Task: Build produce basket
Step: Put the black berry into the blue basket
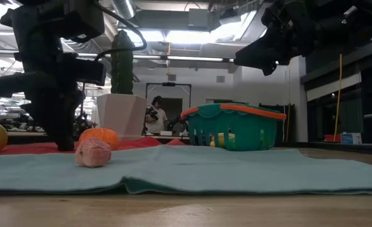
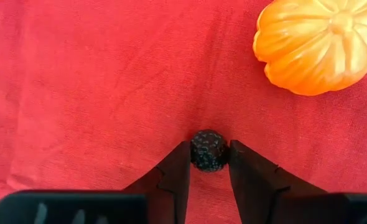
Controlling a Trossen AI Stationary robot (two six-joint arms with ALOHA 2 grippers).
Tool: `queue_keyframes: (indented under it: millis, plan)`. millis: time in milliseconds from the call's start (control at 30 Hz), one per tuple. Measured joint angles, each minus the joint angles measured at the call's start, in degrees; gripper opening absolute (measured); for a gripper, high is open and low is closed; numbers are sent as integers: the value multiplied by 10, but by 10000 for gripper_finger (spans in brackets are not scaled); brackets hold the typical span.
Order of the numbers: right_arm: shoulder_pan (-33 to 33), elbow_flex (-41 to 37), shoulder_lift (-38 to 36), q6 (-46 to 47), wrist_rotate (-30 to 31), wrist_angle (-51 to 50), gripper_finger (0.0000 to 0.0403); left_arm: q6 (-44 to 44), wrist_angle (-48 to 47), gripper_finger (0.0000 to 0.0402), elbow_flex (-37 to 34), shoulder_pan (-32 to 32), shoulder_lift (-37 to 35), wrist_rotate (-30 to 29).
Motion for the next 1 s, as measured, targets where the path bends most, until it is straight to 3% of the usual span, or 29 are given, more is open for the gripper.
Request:
queue_keyframes:
  millis: [267,833,1000]
  plan:
    - [0,0,0,0,0,0,129,0,-1,60,0,0,-1,-1]
    - [0,0,0,0,0,0,129,20,-9,47,0,0,-10,-19]
    - [0,0,0,0,0,0,129,21,-19,6,-1,-1,-40,-23]
